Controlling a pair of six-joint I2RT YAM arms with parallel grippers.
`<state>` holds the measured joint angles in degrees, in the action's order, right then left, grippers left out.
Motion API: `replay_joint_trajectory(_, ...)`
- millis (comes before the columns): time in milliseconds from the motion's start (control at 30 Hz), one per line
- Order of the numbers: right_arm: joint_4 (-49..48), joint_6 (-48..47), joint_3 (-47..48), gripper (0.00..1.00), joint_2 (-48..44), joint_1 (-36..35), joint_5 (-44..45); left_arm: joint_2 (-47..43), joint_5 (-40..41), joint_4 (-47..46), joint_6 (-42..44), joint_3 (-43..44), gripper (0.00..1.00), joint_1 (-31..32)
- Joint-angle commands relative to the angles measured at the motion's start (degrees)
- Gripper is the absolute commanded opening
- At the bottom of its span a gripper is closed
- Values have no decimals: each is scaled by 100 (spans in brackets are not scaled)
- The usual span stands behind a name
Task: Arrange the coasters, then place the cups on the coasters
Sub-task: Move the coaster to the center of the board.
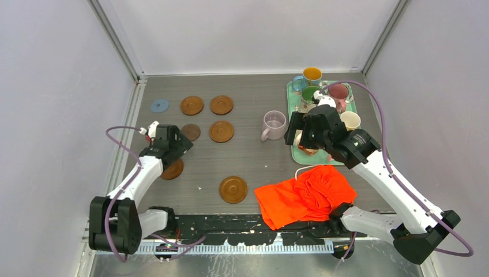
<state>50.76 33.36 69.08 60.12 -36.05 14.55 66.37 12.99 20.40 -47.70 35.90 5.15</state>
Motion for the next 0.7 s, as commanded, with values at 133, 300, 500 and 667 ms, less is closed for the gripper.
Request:
replay_joint_trajectory(133, -215, 73, -91, 100, -184, -32, 237, -360, 89, 504, 67, 304, 100, 1113)
replay_joint_trajectory(300, -196, 79, -101, 100, -208, -25, 290, -428, 200, 670, -62, 247, 100, 2138)
replay_joint_trajectory(500, -148, 81, -89, 100, -229, -27, 393, -250, 342, 781, -320, 364, 100, 3224)
replay_joint_trajectory(667, -46, 82, -85, 100, -301, -30, 531, 82, 482, 960, -516, 631, 100, 4151)
